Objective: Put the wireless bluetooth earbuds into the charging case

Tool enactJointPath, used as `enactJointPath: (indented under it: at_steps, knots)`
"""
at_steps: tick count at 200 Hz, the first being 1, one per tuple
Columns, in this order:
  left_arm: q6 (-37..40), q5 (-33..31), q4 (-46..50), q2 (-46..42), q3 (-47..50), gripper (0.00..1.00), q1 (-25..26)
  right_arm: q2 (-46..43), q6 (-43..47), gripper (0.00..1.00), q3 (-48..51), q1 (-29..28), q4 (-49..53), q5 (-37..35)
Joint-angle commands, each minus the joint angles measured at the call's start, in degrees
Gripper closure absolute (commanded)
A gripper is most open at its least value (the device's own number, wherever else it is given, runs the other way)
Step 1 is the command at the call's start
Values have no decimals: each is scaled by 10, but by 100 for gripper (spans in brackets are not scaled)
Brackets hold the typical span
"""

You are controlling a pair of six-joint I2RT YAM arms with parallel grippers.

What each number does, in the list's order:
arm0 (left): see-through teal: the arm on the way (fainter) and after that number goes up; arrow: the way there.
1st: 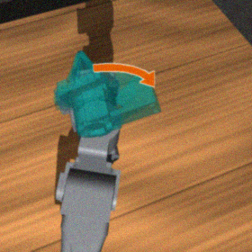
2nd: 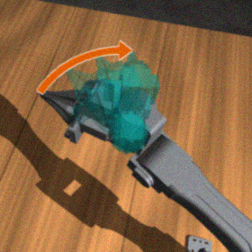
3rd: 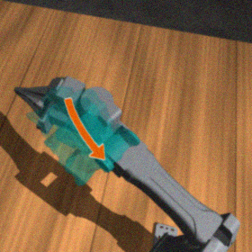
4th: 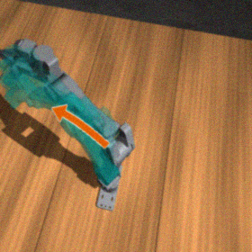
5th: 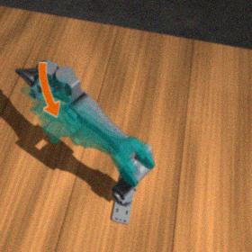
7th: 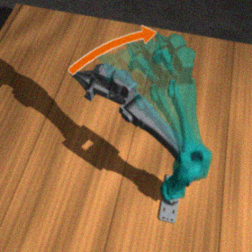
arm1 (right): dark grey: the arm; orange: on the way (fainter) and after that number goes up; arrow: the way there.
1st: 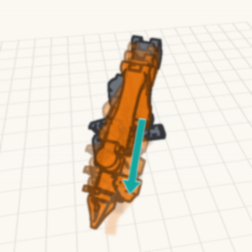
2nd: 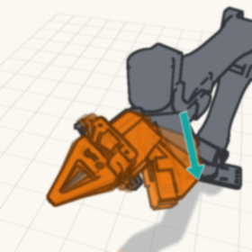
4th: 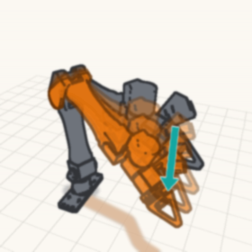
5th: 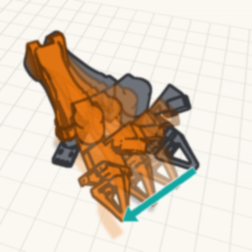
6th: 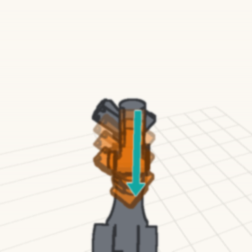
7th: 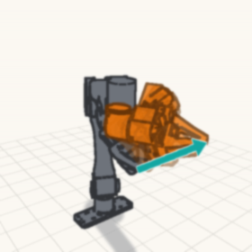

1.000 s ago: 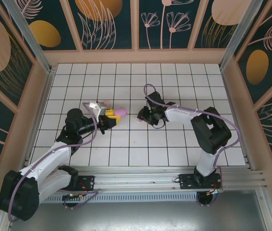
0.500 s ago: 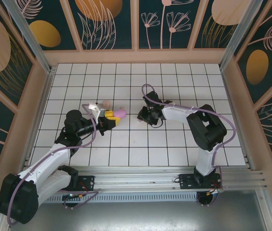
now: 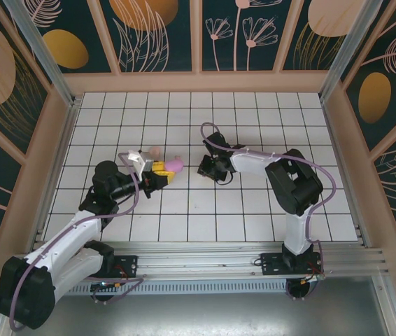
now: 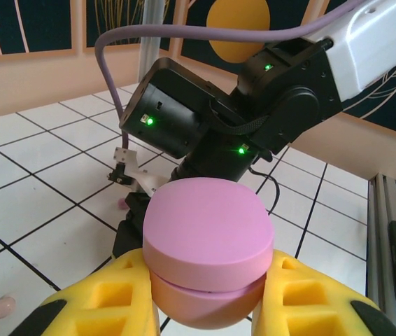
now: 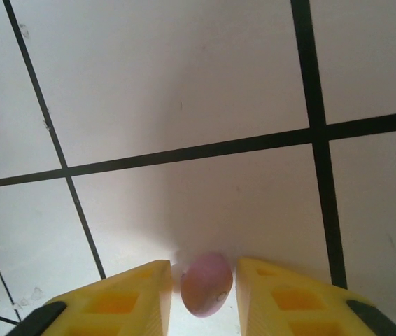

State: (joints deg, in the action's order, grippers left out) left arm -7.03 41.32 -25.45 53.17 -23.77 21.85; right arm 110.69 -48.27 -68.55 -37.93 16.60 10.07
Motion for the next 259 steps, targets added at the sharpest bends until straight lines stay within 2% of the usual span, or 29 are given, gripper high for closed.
enactJointPath:
  at_steps: [1,50,86,127,162,185,229,259]
  knots:
    - [17,-3,10,-9,4,100,-4,15,11,74,-21,-6,23,-7]
    - [27,-5,19,-7,2,100,-4,20,44,83,-56,-6,52,-23]
    - [35,-8,21,-3,-3,100,-4,-15,87,88,-79,-4,93,-50]
    - [32,-8,-6,26,-23,100,-4,-138,138,90,-47,-10,121,-52]
    - [27,2,-46,75,-54,100,-4,-271,160,91,27,-28,100,26]
    - [23,9,-70,101,-70,100,-3,-322,165,92,35,-53,85,60]
    - [25,30,-79,131,-91,100,-2,-311,187,93,-14,-106,51,101]
    - [39,40,-72,130,-92,100,2,-284,198,93,-46,-108,57,96]
